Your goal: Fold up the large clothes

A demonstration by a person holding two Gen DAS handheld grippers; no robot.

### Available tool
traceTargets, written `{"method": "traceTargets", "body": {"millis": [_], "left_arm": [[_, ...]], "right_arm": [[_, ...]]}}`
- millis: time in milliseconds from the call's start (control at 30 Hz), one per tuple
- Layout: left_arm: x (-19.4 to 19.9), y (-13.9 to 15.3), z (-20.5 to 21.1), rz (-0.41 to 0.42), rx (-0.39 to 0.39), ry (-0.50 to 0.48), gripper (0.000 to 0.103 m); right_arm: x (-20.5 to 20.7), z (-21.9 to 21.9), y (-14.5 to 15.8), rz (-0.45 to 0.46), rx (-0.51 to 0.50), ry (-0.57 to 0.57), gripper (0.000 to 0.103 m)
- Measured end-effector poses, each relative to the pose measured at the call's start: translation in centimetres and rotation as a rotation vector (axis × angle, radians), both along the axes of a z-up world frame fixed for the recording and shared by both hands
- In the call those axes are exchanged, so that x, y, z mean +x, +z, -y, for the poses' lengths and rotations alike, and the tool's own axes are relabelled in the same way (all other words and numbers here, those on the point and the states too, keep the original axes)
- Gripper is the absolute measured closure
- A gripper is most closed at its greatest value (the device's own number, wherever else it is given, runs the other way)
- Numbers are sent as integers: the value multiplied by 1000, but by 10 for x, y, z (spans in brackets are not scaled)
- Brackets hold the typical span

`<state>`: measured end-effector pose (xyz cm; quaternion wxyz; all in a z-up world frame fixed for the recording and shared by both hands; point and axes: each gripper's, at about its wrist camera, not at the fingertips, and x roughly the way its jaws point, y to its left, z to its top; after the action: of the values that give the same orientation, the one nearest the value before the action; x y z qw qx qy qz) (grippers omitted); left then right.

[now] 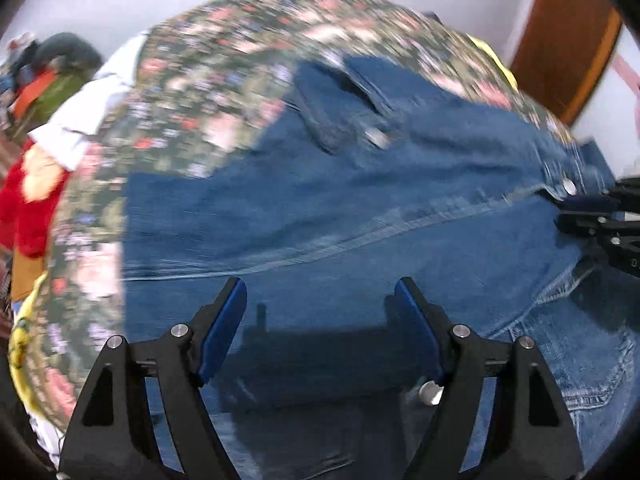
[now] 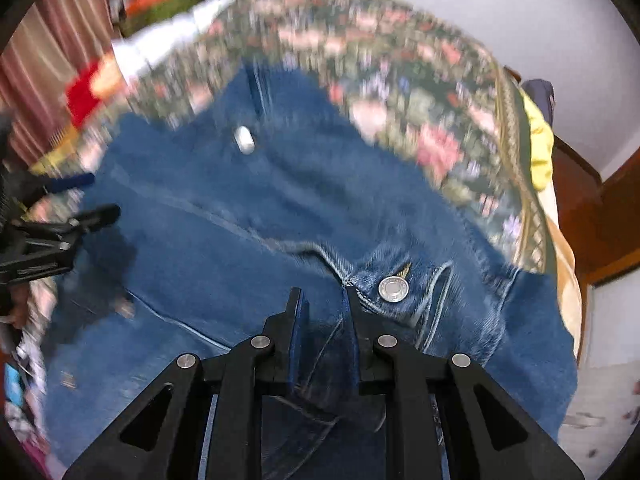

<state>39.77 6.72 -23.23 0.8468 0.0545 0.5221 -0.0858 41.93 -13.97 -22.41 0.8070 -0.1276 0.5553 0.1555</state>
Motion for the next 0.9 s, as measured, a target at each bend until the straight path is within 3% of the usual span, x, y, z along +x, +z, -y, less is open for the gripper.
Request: {"method": "traceTargets", "body": {"millis": [100,200,333,500,600,733,900], "left_arm": [[-6,-16,23,-21,30,-64,27],[-11,-21,30,15,64,-75,26],[-12,-23,20,-40,-8,-47,26],[-23,-20,11,-77,-45,-25,26],[-28,-10,13,-68,-3,-17,27],[-34,16,22,17,69,-18,27],[-33,54,35,92,33,-12,26]], "right_arm": [[-6,12,-9,1,32,27,88],[-12,29,-4,-10,46,13,88],[-18,54,3,-44,121,-37,87],[-35,84,3,-55,37,-107,87],[-50,109,10,-47,64,-151,87],[-70,144,37,28,89,-234,87],[-83,192,45,61,85,-327,87]]}}
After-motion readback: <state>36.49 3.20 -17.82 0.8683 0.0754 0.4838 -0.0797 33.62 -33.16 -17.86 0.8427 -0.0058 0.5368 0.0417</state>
